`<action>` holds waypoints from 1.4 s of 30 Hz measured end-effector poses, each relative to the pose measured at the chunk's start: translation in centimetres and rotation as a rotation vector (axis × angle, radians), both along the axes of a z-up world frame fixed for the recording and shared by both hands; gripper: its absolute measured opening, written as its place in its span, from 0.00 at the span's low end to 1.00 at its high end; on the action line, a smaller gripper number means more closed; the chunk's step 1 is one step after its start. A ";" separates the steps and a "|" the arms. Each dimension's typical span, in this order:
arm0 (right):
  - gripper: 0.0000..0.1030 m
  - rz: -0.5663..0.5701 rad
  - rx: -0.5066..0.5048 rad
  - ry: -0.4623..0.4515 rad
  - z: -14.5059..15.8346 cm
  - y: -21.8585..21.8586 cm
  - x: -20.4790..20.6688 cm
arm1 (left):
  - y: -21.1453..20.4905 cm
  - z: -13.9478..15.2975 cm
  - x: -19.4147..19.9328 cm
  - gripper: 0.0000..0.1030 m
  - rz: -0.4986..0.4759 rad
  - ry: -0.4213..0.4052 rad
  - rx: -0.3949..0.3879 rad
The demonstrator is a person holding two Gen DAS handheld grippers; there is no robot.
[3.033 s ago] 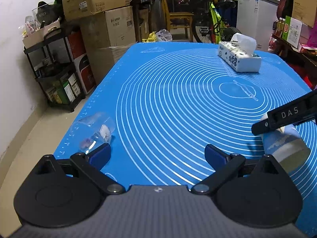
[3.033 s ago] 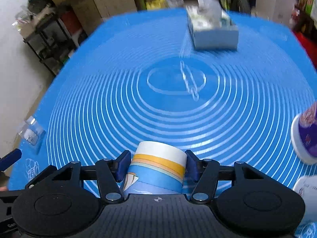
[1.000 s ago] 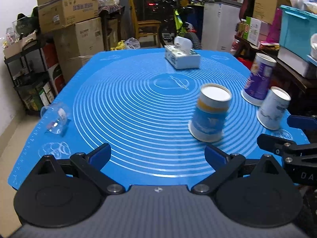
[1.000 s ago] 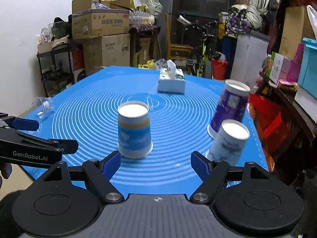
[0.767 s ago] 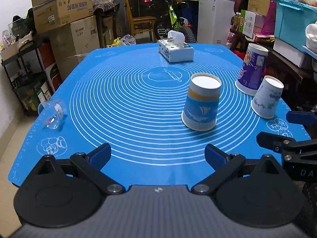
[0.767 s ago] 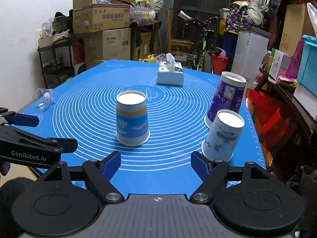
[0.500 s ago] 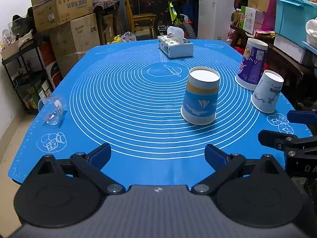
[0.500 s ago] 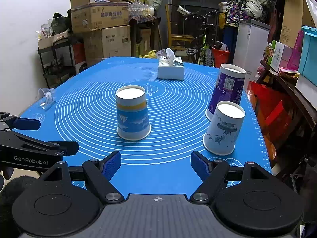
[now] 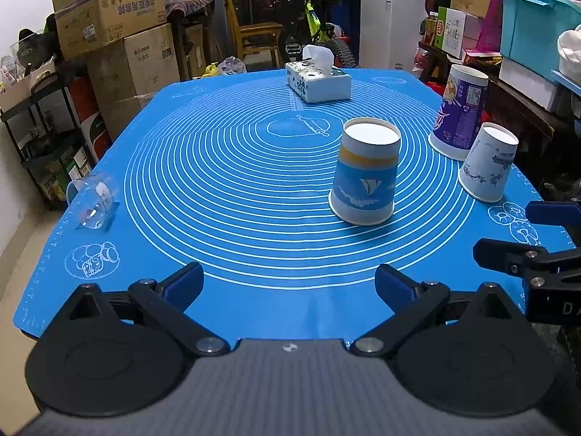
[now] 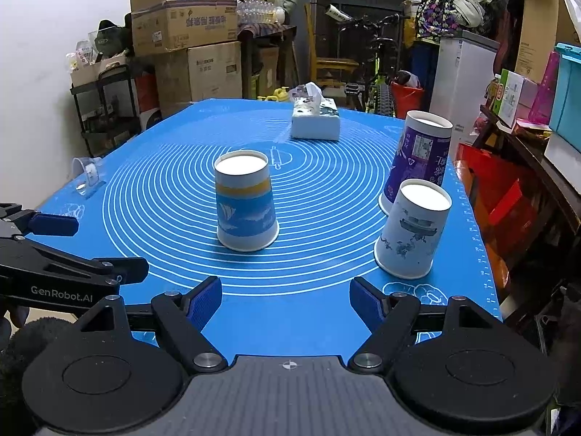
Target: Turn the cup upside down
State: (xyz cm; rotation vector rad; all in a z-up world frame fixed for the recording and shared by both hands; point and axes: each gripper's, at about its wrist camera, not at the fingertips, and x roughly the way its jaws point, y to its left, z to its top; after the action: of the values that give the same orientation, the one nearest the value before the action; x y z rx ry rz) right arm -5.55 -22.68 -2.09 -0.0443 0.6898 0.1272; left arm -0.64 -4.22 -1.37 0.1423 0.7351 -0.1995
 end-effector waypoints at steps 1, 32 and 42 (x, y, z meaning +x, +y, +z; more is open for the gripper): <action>0.79 0.001 -0.001 0.000 0.0 0.0 0.0 | 0.0 0.0 0.0 0.97 -0.001 0.000 0.000; 0.79 0.000 -0.008 0.020 -0.5 -0.1 0.0 | -0.3 -0.3 0.0 0.97 -0.009 0.003 0.013; 0.79 -0.001 -0.007 0.024 -0.6 -0.1 -0.1 | -0.3 -0.4 0.1 0.97 -0.011 0.004 0.015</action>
State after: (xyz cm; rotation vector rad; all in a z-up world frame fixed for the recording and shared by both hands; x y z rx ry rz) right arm -5.61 -22.80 -2.69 -0.0496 0.7140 0.1243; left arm -0.55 -4.53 -1.72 0.1600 0.7397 -0.2045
